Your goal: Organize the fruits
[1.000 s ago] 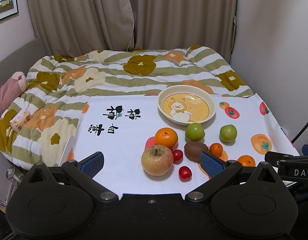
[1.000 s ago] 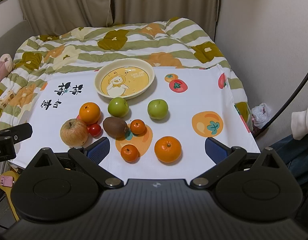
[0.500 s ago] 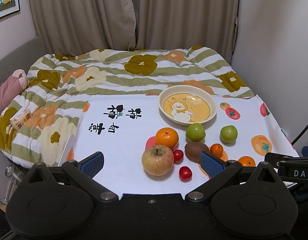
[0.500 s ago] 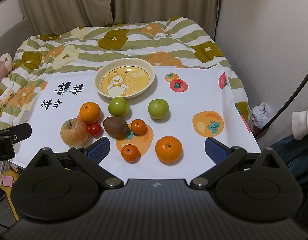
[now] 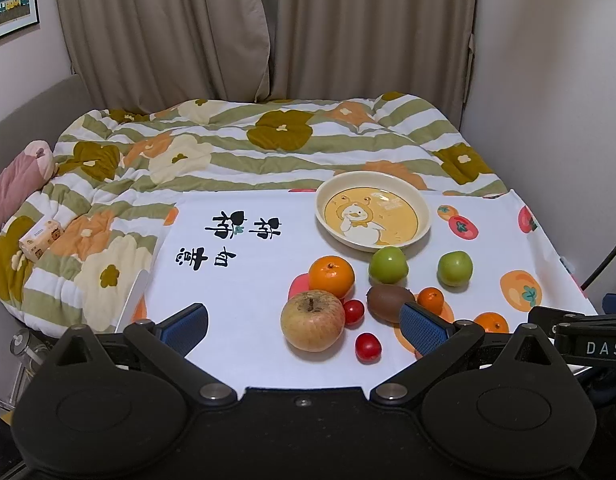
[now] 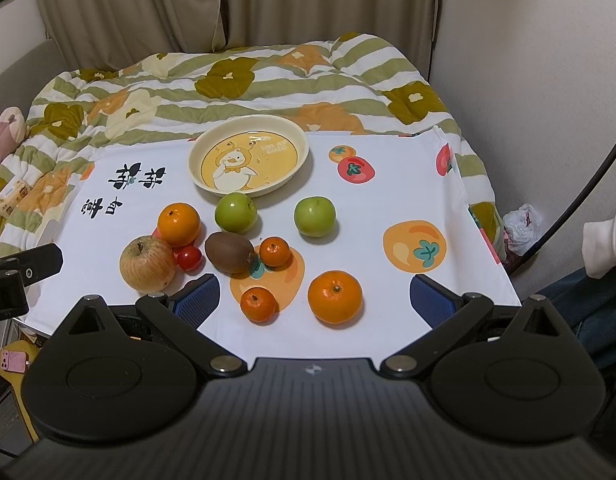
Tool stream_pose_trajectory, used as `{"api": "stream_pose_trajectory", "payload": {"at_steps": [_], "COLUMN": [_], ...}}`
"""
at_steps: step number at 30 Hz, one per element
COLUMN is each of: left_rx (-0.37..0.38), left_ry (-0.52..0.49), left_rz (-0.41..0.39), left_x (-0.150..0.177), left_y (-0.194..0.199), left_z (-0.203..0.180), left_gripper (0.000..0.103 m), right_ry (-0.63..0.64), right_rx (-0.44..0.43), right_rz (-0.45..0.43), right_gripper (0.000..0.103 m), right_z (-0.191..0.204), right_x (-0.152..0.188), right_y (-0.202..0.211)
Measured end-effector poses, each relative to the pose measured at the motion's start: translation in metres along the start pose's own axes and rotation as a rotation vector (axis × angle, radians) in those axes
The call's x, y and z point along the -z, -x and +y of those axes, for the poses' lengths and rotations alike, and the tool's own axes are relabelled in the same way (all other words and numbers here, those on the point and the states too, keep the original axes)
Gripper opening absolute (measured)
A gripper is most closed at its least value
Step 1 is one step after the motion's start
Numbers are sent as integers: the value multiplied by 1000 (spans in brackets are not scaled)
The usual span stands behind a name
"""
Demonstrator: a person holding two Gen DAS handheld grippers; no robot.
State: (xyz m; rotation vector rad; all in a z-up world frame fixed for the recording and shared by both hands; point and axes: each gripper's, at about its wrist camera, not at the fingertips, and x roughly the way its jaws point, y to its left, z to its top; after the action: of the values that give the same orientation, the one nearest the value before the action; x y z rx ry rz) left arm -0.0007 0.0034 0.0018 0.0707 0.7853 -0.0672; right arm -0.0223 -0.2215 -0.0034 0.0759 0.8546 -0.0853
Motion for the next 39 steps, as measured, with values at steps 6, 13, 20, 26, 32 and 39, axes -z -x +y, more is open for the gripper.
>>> {"api": "stream_pose_trajectory", "payload": {"at_steps": [6,13,20,26,32,39], "left_rx": [-2,-3,-3,-10,-13,-21], "left_ry": [-1,-2,-1,-7,-1,2], "left_rz": [-1,0,-2,-3,-2,-1], "left_x": [0,0,-1,-3,-3,-2], "left_y": [0,0,1,2,5,5], "left_z": [1,1,0,-2,-4,-3], "left_gripper": [103,103,103,103,103,103], "right_ry": [0,0,-2,-2,-3,-5], "right_rx": [0,-1,-5,-5,-7,-12], "right_rz": [0,1,-1,0,2,8], "right_gripper": [103,103,103,103,103,103], "right_z": [-1,-1,-2,-3,-4,-8], "right_x": [0,0,0,0,0,-2], "right_y": [0,-1,0,-1,-2,1]}}
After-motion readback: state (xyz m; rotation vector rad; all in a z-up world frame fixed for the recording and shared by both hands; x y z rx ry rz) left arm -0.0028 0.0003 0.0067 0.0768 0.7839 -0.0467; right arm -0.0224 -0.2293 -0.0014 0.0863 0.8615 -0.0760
